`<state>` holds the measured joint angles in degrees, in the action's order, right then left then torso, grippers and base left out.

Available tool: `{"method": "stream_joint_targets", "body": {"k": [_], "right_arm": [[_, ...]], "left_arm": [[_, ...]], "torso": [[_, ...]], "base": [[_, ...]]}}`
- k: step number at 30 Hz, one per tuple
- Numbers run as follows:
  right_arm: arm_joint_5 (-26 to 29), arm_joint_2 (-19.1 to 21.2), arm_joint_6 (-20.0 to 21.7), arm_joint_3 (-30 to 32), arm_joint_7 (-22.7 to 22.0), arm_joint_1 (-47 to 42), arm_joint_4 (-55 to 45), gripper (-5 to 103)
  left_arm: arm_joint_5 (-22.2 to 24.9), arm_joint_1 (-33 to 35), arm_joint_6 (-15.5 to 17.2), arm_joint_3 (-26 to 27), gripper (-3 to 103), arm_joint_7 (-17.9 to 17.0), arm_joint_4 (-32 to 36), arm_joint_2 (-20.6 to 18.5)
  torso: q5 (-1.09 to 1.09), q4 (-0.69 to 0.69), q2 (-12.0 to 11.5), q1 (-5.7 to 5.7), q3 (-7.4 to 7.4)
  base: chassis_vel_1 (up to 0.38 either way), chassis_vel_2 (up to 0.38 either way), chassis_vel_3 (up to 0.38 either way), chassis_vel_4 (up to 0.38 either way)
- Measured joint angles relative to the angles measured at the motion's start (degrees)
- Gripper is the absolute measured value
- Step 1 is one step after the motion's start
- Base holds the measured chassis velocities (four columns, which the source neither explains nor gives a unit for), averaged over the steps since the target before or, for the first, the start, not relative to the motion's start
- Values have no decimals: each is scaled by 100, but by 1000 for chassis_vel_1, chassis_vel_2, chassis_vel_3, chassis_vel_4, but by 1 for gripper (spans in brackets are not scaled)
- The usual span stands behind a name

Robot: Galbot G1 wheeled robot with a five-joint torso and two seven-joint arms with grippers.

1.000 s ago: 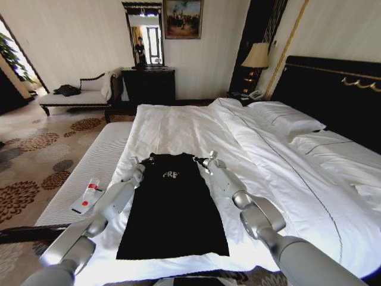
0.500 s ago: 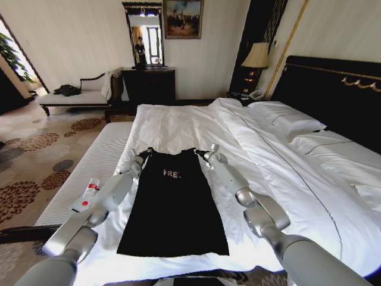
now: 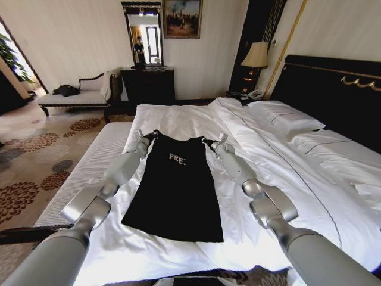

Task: Fold the clothes on the bed.

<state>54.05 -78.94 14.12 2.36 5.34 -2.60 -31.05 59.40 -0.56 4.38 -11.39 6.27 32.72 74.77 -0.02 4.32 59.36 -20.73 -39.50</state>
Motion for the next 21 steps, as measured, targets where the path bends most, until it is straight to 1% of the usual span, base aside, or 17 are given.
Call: {"method": "stream_joint_targets", "body": {"k": [3,5,9,11,12,13,15,17,19,21], "right_arm": [[16,39,-8,-34,-7,32,-1,1],[48,95,-9,-84,-50,14,-142,1],[45,136,-52,-94,-131,-109,-382,1],[6,230,-90,-114,-255,-353,-866,1],[6,230,-90,-114,-255,-353,-866,1],[-4,304,-111,-134,-314,-497,-1155,1],[-24,426,-161,-159,-417,-756,-1647,1],[-102,603,-276,-152,-544,-1175,-2305,1],[-114,634,-295,-137,-572,-1273,-2429,1],[-154,737,-344,-57,-655,-1620,-2820,1]], "left_arm": [[-6,38,0,16,1,1,47,-26],[-12,200,3,26,1,-22,253,-155],[-21,392,13,80,1,-79,498,-279],[-21,638,30,110,1,-158,929,-482],[-21,638,30,110,1,-158,929,-482],[-21,772,33,114,1,-203,1183,-594],[-40,971,21,141,1,-293,1561,-748],[-73,1285,-17,243,1,-400,2081,-940],[-79,1351,-25,282,1,-421,2180,-971],[-94,1584,-42,412,1,-478,2491,-1057]], "torso": [[-2,0,0,0,0],[-1,1,0,0,0],[-1,0,0,0,0],[-2,-1,0,0,0],[-2,-1,0,0,0],[-2,-3,0,0,0],[0,-1,0,0,0],[-2,3,1,2,1],[-2,3,1,2,1],[0,1,1,3,1]], "base": [[0,0,0,0],[0,0,0,0],[0,0,0,0],[0,0,0,0],[0,0,0,0],[0,0,0,0],[0,0,0,0],[0,0,0,0],[0,0,0,0],[0,0,0,0]]}}
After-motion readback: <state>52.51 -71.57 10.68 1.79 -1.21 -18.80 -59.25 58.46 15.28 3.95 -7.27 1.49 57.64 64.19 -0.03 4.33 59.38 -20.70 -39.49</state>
